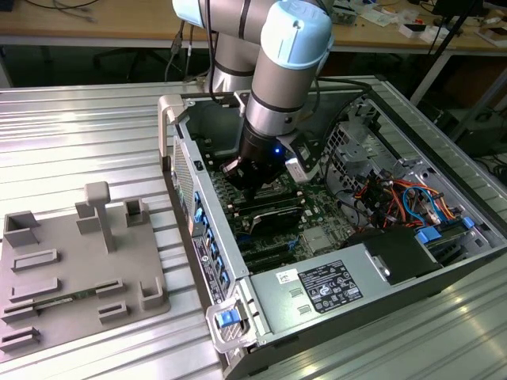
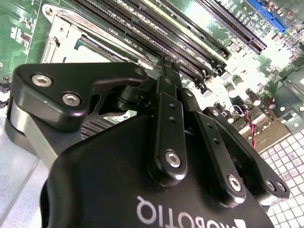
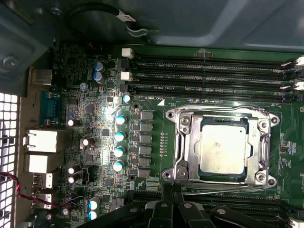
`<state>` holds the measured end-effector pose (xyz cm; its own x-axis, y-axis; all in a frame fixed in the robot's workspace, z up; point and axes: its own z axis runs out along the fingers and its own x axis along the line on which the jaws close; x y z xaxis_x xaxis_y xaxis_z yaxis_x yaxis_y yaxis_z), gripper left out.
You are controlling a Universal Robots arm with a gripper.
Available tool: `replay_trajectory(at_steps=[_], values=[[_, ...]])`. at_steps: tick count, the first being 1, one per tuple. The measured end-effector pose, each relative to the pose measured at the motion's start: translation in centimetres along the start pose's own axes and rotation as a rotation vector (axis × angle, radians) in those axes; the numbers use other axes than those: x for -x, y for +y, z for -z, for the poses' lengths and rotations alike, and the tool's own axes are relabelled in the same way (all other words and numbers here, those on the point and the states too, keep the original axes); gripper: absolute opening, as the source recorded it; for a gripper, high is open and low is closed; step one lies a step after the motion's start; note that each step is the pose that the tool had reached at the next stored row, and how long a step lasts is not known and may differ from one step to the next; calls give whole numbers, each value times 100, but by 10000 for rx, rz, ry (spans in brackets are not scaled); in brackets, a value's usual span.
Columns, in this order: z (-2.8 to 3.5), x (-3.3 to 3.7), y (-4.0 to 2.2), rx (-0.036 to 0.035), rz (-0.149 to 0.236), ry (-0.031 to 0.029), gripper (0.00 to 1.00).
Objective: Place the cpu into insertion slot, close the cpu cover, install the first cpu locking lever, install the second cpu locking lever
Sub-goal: 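Install the second cpu locking lever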
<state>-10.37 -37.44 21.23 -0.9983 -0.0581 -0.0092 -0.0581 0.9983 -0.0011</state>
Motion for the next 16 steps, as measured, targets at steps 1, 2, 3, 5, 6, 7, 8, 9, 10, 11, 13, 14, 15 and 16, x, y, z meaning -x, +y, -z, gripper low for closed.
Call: replay_trajectory(at_steps=[1, 2, 3, 5, 6, 7, 8, 9, 10, 11, 13, 14, 15, 16], values=[[-1, 0, 0, 0, 0, -1, 11], [-2, 0, 0, 0, 0, 0, 11], [-2, 0, 0, 0, 0, -1, 11], [-3, 0, 0, 1, 0, -1, 11], [-3, 0, 2, 1, 1, -2, 11], [-3, 0, 4, 1, 0, -2, 11], [-2, 0, 5, 1, 0, -1, 11], [-2, -1, 9, 0, -1, -1, 11], [-2, -2, 13, 0, 0, -1, 11], [-2, -3, 15, 0, -1, -1, 11], [-4, -4, 17, 1, 2, -2, 11], [-6, -5, 20, 1, 1, -2, 11], [-7, -5, 23, 1, 0, -2, 11], [-9, -5, 25, 0, 0, -1, 11]])
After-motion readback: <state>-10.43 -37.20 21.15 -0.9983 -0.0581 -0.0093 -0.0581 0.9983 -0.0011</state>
